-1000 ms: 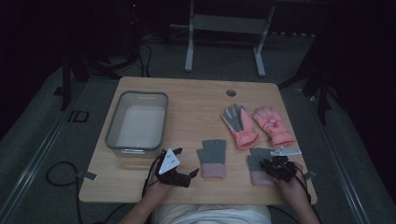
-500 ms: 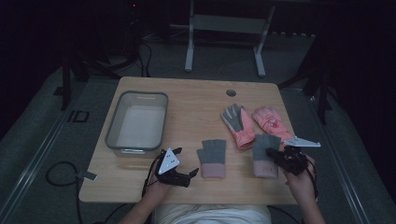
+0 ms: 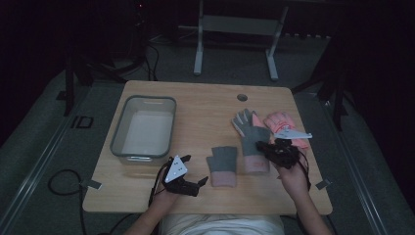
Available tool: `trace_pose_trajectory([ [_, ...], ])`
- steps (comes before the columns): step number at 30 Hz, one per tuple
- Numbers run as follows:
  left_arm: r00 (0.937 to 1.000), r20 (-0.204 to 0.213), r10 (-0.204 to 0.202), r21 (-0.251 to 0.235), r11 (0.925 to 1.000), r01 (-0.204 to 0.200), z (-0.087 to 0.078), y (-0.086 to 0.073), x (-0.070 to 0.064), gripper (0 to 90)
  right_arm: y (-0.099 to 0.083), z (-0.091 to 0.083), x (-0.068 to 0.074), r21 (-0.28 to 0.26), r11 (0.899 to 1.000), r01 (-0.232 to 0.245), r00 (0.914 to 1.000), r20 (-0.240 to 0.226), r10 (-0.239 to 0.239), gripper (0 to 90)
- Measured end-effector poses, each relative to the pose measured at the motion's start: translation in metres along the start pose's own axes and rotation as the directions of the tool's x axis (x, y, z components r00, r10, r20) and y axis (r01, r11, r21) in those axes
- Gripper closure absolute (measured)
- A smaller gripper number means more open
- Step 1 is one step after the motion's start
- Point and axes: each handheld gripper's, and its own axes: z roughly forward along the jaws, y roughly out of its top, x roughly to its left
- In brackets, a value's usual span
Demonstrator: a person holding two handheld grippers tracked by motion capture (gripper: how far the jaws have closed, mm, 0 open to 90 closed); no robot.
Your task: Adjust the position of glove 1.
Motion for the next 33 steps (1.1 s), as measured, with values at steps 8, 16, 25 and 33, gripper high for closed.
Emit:
trace_pose_trajectory([
  [8, 1.0000, 0.003, -0.004, 0.000, 1.0000, 0.004, 0.000, 0.000, 0.001, 1.1, 0.007, 0.030, 0.034, 0.022, 1.000, 0.021, 0.9970, -0.075, -0.019, 85.3],
  [16, 1.0000, 0.009, -0.004, -0.003, 1.0000, 0.004, 0.000, 0.000, 0.000, 1.1, -0.003, 0.059, 0.053, 0.077, 0.997, 0.006, 0.9946, -0.103, 0.002, 85.3],
  [25, 1.0000, 0.007, 0.000, 0.003, 1.0000, 0.000, 0.000, 0.000, 0.000, 1.1, -0.017, 0.079, 0.065, 0.129, 0.991, -0.016, 0.9950, -0.096, 0.028, 85.2],
  [33, 1.0000, -0.004, 0.001, 0.011, 0.9999, -0.001, 0.000, 0.000, 0.000, 1.2, -0.025, 0.095, 0.062, 0.180, 0.983, -0.023, 0.9955, -0.086, 0.039, 84.8],
])
